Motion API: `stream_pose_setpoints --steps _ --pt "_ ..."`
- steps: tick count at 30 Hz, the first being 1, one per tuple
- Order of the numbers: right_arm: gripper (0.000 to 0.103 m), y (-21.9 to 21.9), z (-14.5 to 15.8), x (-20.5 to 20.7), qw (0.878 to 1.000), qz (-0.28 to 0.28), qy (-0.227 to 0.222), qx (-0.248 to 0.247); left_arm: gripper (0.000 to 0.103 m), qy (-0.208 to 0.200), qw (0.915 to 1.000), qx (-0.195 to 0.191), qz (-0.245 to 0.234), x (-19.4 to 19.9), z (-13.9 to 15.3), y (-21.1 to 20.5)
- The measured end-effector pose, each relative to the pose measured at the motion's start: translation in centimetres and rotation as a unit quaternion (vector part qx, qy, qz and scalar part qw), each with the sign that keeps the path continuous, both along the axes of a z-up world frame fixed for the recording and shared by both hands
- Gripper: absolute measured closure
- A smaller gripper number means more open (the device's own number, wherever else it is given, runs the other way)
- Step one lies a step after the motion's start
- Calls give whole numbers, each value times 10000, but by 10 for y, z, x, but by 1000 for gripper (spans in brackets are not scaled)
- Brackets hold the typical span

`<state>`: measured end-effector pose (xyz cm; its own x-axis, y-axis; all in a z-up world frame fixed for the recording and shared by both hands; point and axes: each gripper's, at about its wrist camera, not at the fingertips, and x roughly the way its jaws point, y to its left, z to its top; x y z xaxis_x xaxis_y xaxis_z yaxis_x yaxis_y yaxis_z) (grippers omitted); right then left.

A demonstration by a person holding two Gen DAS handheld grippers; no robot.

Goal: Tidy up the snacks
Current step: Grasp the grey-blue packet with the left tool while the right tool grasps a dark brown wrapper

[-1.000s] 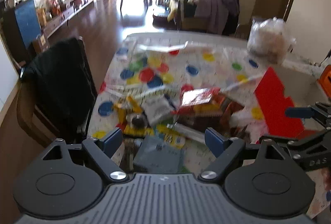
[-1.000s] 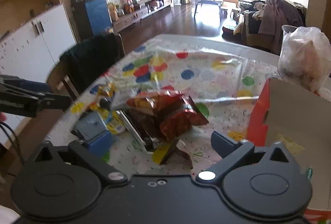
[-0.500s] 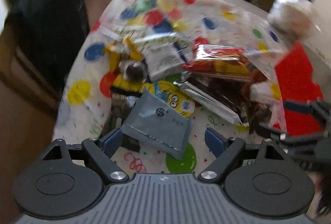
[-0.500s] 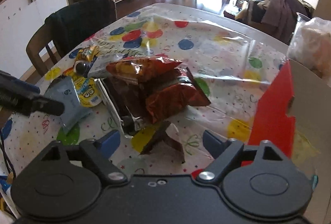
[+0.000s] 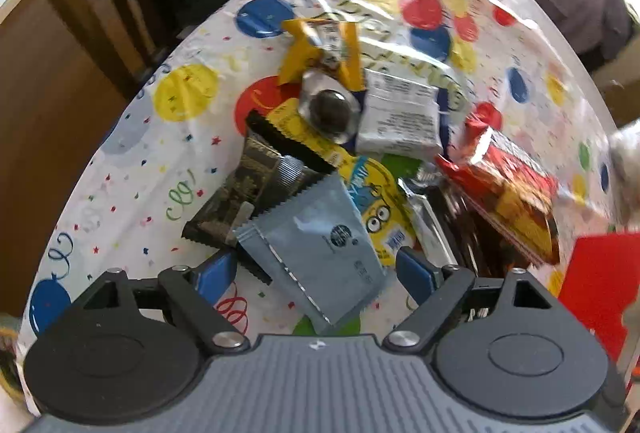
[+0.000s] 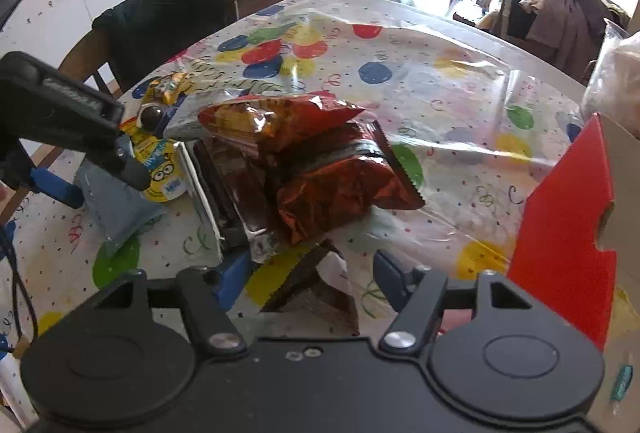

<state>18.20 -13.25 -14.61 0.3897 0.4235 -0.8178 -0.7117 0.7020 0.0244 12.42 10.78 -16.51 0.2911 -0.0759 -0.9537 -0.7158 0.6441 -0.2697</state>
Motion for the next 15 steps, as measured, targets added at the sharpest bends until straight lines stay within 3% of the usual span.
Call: stream_pose_setpoints --steps 9,11,15 --pt "55 -3 -1 -4 9998 80 115 105 18 233 9988 -109 426 4 -5 3" --pt "63 -6 0 -5 9998 52 143 125 21 251 9983 -117 516 3 -4 4" --pt "70 -13 0 -8 9997 -49 169 176 33 311 9979 -11 572 1 -2 4"
